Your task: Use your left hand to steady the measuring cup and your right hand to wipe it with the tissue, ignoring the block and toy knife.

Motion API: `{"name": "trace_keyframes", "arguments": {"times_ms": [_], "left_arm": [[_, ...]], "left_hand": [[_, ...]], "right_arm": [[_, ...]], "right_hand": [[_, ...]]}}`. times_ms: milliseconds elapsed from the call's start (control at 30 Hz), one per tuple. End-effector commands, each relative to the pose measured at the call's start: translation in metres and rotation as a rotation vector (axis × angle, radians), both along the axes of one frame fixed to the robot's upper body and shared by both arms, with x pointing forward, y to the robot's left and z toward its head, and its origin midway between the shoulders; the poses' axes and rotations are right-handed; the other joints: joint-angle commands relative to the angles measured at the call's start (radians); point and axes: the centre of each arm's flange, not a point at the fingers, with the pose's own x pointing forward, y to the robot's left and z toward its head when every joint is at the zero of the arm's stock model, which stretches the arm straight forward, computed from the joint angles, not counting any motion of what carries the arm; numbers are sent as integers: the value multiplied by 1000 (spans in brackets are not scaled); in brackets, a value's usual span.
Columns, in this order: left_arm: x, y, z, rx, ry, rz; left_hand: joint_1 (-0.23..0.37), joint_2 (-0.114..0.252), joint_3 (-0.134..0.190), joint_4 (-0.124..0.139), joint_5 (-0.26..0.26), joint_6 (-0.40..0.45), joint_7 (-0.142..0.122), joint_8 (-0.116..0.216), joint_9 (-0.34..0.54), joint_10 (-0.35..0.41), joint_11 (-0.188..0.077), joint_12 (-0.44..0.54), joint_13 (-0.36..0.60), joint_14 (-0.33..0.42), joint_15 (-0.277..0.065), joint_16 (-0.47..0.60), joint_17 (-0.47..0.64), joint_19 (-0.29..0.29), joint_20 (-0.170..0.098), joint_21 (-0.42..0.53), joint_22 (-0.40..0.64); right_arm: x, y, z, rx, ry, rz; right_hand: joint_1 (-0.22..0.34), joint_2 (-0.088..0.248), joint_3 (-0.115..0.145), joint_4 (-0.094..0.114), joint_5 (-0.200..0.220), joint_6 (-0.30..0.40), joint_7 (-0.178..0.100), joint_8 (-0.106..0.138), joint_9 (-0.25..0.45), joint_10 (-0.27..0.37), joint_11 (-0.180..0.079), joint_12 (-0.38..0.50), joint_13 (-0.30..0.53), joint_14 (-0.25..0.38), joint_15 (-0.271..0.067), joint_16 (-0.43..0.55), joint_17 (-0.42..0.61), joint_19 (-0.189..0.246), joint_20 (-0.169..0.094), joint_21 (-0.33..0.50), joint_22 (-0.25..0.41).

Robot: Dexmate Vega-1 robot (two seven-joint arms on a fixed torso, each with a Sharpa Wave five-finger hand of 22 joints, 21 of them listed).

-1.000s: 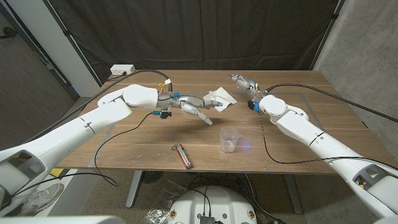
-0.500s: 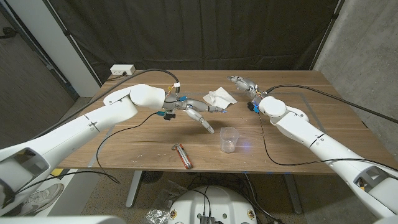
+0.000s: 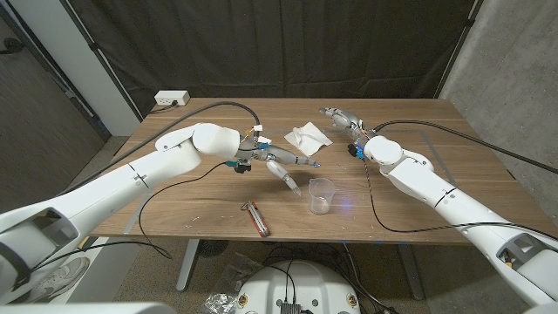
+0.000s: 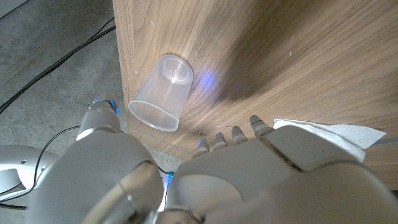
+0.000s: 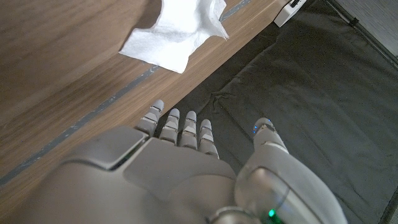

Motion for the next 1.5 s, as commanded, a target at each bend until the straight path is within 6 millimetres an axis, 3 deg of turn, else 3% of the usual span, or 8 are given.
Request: {"name": "trace_keyframes", "arguments": {"times_ms": [33,300,333,567,800,1033,1167,1500], "left_arm": [[16,-5,-25,-49,64,-27],[28,-7,-44,-179,175,-96],[29,-8,-46,-185,192,-102],[30,-13,-54,-240,280,-153],[30,-13,-60,-286,303,-158],[29,-12,-67,-340,256,-140],[29,-12,-73,-396,234,-126],[37,-14,-97,-562,298,-99]], "left_hand": [[28,-1,-17,2,17,-413,-7,13,6,-211,-17,18,3,-135,-16,16,1,32,-23,21,4],[87,3,-52,1,35,-381,-9,33,8,-147,-38,42,0,-40,-50,34,-7,155,-79,66,0],[98,3,-59,1,37,-377,-9,35,8,-134,-57,46,-1,-22,-62,35,-9,167,-83,69,-2],[137,2,-84,1,44,-344,-24,48,8,-80,-84,60,-4,41,-109,40,-13,215,-113,83,-5],[228,30,-95,-1,39,-272,-68,74,6,1,-157,75,-10,129,-168,42,-17,291,-147,104,-8],[420,104,-50,-6,-19,-166,-116,118,2,99,-199,77,-16,233,-225,36,-21,388,-161,139,-6],[509,116,-43,1,-75,-84,-133,151,0,166,-208,76,-16,310,-258,35,-22,446,-181,169,0],[552,115,-66,30,-152,146,-168,249,5,353,-224,94,-8,489,-283,45,-5,527,-188,234,12]], "right_arm": [[3,-1,-1,6,8,3],[3,-4,-4,5,20,1],[3,-4,-4,7,22,-1],[2,-5,-5,5,21,-1],[2,-4,-5,6,22,4],[2,-4,-6,6,31,5],[1,-4,-8,2,32,8],[-2,-4,-9,-3,34,6]], "right_hand": [[-7,-8,-6,0,-2,-6,-1,5,3,0,4,2,5,-8,6,0,5,-1,1,-1,2],[-8,-8,-7,1,-2,-6,-1,5,3,0,4,2,5,-8,7,0,5,-1,3,-1,2],[-8,-8,-8,1,-2,-6,0,5,3,-1,4,2,5,-8,7,0,5,-2,2,-1,2],[-10,-8,-9,2,-2,-6,0,6,3,0,4,2,5,-8,6,0,5,-2,2,-1,2],[-11,-7,-11,3,-2,-6,-2,6,3,-1,2,2,5,-8,5,0,5,-1,-1,-1,2],[-12,-7,-12,3,-2,-8,-2,6,3,0,1,3,5,-8,5,1,5,-2,-2,-1,2],[-13,-6,-13,4,-2,-7,-2,6,3,3,2,4,5,-8,5,1,5,-2,-2,-1,2],[-14,-6,-15,5,-3,-9,-2,6,3,0,1,3,5,-8,5,1,5,-1,-4,-1,2]]}}
